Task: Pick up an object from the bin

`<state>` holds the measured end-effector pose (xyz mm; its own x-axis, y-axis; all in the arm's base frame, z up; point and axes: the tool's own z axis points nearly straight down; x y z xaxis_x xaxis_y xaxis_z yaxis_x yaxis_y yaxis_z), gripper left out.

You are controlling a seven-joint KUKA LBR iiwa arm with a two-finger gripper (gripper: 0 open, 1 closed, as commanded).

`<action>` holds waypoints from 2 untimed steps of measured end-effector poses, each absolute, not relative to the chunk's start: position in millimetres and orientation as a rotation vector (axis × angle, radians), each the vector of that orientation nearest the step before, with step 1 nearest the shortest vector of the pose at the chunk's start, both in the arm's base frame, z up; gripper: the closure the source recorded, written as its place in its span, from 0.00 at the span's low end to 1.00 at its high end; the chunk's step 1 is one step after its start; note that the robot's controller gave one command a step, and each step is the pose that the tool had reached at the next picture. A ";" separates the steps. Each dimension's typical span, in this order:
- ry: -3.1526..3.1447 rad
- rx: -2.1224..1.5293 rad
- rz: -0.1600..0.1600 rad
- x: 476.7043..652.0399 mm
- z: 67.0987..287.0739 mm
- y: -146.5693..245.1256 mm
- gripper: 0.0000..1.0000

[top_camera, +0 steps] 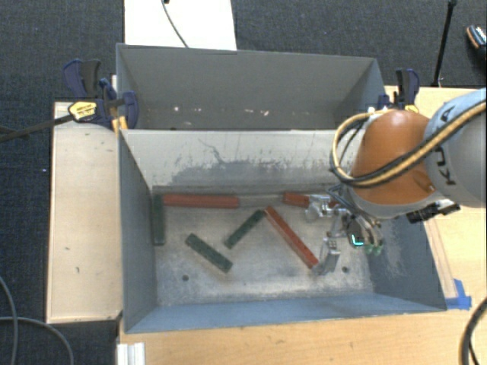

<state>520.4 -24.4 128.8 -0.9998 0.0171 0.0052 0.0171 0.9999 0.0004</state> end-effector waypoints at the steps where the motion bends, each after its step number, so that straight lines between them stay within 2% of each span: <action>1: -3.133 -0.176 -0.002 518.4 67.4 -15.7 0.00; 2: -3.121 -0.397 -0.001 506.8 100.8 -14.6 0.00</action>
Offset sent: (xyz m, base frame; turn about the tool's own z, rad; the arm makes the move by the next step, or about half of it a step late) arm -0.0010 0.0080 -0.0588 0.0950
